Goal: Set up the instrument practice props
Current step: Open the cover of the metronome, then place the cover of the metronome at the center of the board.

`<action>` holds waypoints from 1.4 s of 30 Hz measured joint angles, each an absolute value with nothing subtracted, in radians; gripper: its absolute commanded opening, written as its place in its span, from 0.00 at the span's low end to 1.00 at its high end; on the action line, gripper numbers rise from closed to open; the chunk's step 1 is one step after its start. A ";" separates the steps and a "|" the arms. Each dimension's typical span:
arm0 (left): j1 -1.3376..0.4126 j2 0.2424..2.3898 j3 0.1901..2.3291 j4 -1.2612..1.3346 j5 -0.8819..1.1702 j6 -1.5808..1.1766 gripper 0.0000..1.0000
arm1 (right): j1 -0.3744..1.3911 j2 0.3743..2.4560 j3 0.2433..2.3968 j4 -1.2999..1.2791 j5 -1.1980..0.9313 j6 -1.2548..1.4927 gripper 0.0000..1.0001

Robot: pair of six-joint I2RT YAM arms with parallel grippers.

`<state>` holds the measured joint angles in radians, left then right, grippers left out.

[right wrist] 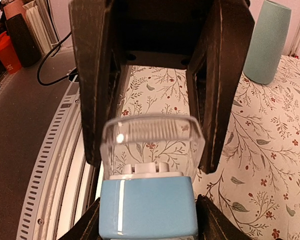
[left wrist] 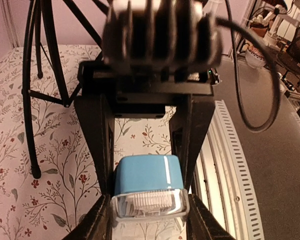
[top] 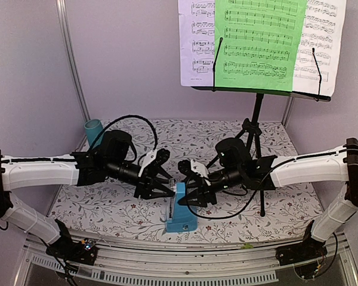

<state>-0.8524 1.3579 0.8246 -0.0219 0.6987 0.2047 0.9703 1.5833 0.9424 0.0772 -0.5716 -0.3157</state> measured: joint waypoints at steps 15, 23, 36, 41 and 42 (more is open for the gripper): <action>-0.892 1.282 0.852 -0.027 0.630 0.210 0.10 | 0.970 1.582 0.944 0.076 -0.552 -0.311 0.00; -0.873 1.179 0.851 -0.093 0.571 0.213 0.13 | 0.970 1.567 0.943 0.067 -0.511 -0.299 0.00; -0.735 1.435 0.946 -0.221 0.437 0.128 0.15 | 0.955 1.530 0.926 0.035 -0.465 -0.285 0.00; -0.714 1.616 1.116 -0.323 0.370 0.070 0.16 | 0.954 1.526 0.923 0.033 -0.461 -0.285 0.00; -0.710 1.645 1.149 -0.341 0.357 0.057 0.16 | 0.954 1.526 0.923 0.032 -0.461 -0.285 0.00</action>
<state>-0.7105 1.6447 1.1488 -0.3408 0.3569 0.0570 0.9543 1.5257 0.9234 0.0322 -0.4614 -0.2852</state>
